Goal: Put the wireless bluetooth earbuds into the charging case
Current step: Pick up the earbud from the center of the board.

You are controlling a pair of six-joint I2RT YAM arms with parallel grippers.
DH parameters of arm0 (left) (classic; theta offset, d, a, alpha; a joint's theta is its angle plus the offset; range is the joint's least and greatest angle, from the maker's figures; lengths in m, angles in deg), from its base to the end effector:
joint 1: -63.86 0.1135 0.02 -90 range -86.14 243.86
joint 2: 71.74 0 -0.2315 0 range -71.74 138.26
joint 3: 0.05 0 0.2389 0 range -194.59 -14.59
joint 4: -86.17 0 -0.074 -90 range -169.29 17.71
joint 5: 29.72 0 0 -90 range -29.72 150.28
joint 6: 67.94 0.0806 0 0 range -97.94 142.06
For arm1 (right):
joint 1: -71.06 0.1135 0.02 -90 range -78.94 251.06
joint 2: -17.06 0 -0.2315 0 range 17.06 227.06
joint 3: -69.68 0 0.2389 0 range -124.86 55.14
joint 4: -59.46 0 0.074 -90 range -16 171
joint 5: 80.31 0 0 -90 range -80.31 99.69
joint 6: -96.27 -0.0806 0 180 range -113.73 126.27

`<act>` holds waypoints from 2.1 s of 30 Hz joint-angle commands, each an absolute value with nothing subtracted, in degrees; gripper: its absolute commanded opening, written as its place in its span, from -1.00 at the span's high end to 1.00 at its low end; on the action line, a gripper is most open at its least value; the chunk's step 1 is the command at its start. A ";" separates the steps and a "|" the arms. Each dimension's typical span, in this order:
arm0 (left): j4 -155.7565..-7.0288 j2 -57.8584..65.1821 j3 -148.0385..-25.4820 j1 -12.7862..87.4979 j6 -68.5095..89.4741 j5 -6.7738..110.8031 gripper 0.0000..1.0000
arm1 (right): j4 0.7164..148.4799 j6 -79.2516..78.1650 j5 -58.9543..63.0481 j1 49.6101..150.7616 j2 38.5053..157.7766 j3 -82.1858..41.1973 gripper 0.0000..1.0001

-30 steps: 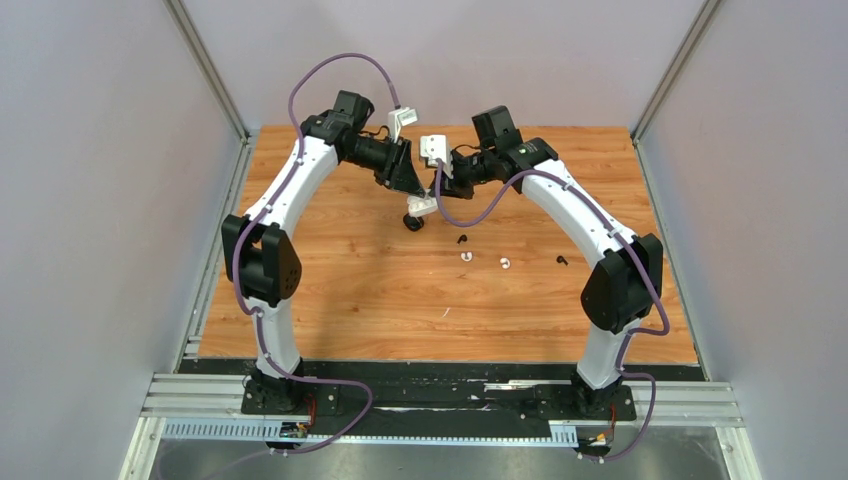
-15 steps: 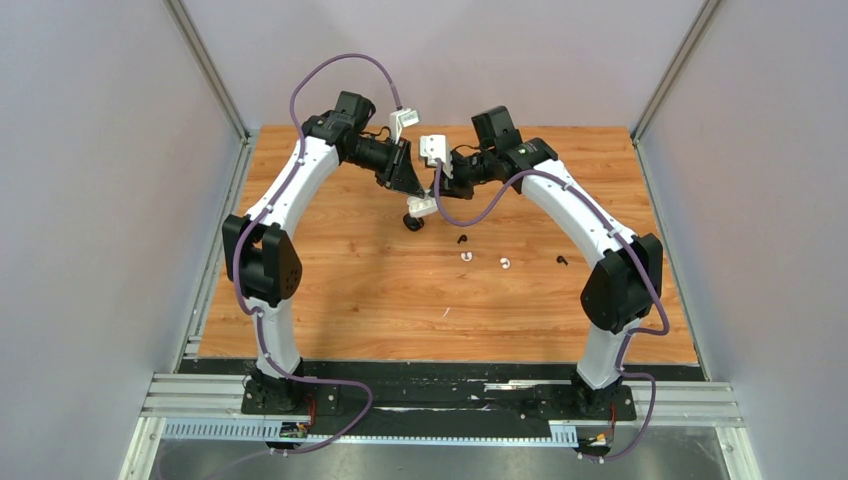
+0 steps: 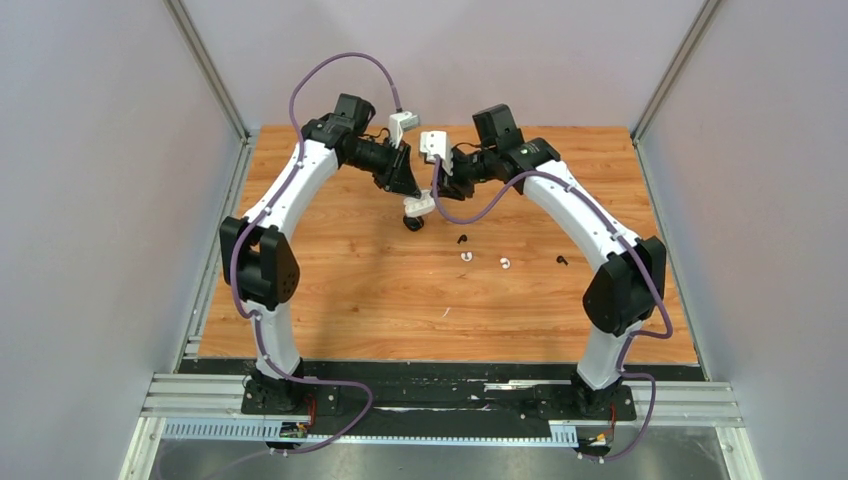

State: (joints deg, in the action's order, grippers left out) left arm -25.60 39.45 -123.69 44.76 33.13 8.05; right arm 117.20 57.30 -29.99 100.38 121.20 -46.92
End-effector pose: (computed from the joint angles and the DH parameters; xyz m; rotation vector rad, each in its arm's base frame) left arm 0.3631 -0.1932 0.2788 0.9564 2.1823 -1.2029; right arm 0.3284 0.2435 0.2929 -1.6611 1.4636 0.6064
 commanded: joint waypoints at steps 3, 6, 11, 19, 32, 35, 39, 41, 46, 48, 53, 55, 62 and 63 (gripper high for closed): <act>-29.20 33.70 -121.89 44.61 37.24 11.77 1.00 | 115.30 51.61 -32.62 97.59 114.10 -48.37 0.39; -30.02 32.13 -119.55 44.65 39.28 13.26 1.00 | 115.18 47.14 -36.22 93.88 111.11 -44.36 0.38; -30.31 29.92 -116.36 44.61 40.90 13.22 1.00 | 115.02 39.80 -40.28 85.80 108.30 -30.64 0.38; -32.01 29.02 -114.33 44.61 39.36 12.56 1.00 | 108.02 27.44 -19.81 83.23 109.40 -12.86 0.39; -44.57 21.67 -107.27 42.89 42.54 17.76 1.00 | 107.28 24.98 -28.33 82.57 109.83 -16.99 0.33; -51.56 16.05 -100.75 40.86 51.74 21.78 1.00 | 106.28 24.35 -24.33 81.42 108.67 -14.35 0.34; -68.98 5.49 -84.85 38.10 62.57 24.57 1.00 | 105.72 21.18 -24.29 80.00 107.14 -11.27 0.33; -74.91 2.03 -79.11 37.34 67.85 24.93 1.00 | 105.52 21.03 -24.69 79.80 106.13 -9.87 0.33; -81.74 -1.26 -73.15 36.99 73.15 25.06 1.00 | 105.31 20.57 -22.65 79.76 106.44 -8.91 0.32; -81.97 -1.33 -72.87 36.96 74.39 25.10 1.00 | 105.32 19.48 -21.81 79.65 107.27 -9.02 0.32; -81.56 -0.55 -73.54 36.93 74.25 25.69 1.00 | 105.65 15.09 -19.91 78.76 108.91 -8.39 0.30; -81.34 -0.15 -74.20 36.96 72.65 25.97 1.00 | 105.71 14.59 -18.59 78.63 109.41 -7.65 0.28; -80.81 0.28 -74.98 36.94 68.50 27.01 1.00 | 107.30 15.25 -18.00 78.77 112.80 -5.82 0.11; -80.64 0.20 -74.95 36.91 68.39 26.98 1.00 | 107.24 15.25 -17.78 78.74 113.46 -5.96 0.12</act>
State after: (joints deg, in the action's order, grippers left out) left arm -78.69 0.29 -72.70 36.89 70.38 26.76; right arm 107.43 16.51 -19.37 78.85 111.51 -6.03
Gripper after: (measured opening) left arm 0.008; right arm 0.446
